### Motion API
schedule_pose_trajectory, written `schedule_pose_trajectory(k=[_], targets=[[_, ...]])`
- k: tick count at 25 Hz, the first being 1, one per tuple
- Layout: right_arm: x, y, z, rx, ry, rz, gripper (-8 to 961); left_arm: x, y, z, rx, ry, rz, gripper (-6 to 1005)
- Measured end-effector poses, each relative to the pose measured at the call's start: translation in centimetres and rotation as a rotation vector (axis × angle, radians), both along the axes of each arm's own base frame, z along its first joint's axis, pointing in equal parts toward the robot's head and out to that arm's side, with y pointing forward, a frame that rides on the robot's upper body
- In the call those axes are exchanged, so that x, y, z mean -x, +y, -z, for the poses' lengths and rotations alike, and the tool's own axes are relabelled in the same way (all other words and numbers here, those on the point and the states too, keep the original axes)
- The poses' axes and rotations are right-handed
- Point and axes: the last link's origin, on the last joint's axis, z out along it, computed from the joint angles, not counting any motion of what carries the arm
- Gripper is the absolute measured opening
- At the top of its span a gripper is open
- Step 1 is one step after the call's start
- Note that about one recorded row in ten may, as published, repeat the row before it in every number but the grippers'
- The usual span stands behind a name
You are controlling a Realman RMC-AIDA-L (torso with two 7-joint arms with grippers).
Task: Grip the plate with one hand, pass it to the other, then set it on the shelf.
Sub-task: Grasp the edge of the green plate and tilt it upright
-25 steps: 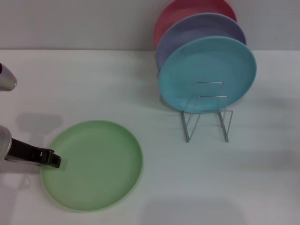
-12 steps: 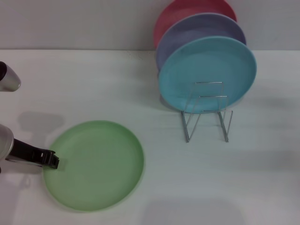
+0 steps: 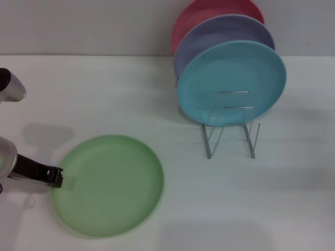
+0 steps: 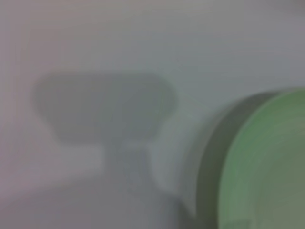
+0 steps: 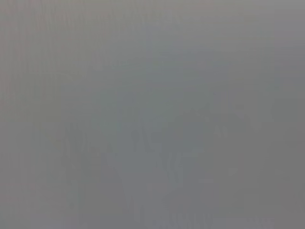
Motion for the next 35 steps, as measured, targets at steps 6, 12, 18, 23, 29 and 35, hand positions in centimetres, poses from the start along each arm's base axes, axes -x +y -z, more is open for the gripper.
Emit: schedule_pose_trajectory(k=[6, 12, 18, 23, 29, 35], targets=[[0.0, 0.0, 0.0, 0.001, 0.001, 0.001, 607, -0.1, 0.0, -0.1, 0.006, 0.005, 0.014, 107], [0.0, 0.0, 0.0, 0.001, 0.002, 0.001, 607, -0.3, 0.0, -0.5, -0.003, -0.002, 0.023, 46], [0.0, 0.0, 0.1, 0.003, 0.004, 0.005, 607, -1.7, 0.5, -2.8, -0.083, -0.094, 0.110, 41], [-0.1, -0.1, 0.3, 0.004, 0.009, 0.006, 607, -2.1, 1.4, -4.5, -0.172, -0.183, 0.189, 42], [-0.2, -0.2, 0.4, 0.006, 0.011, 0.010, 607, -2.1, 2.2, -5.4, -0.242, -0.219, 0.270, 41], [-0.4, -0.5, 0.4, 0.006, 0.011, 0.018, 606, -0.8, 2.7, -6.0, -0.369, -0.231, 0.361, 39]])
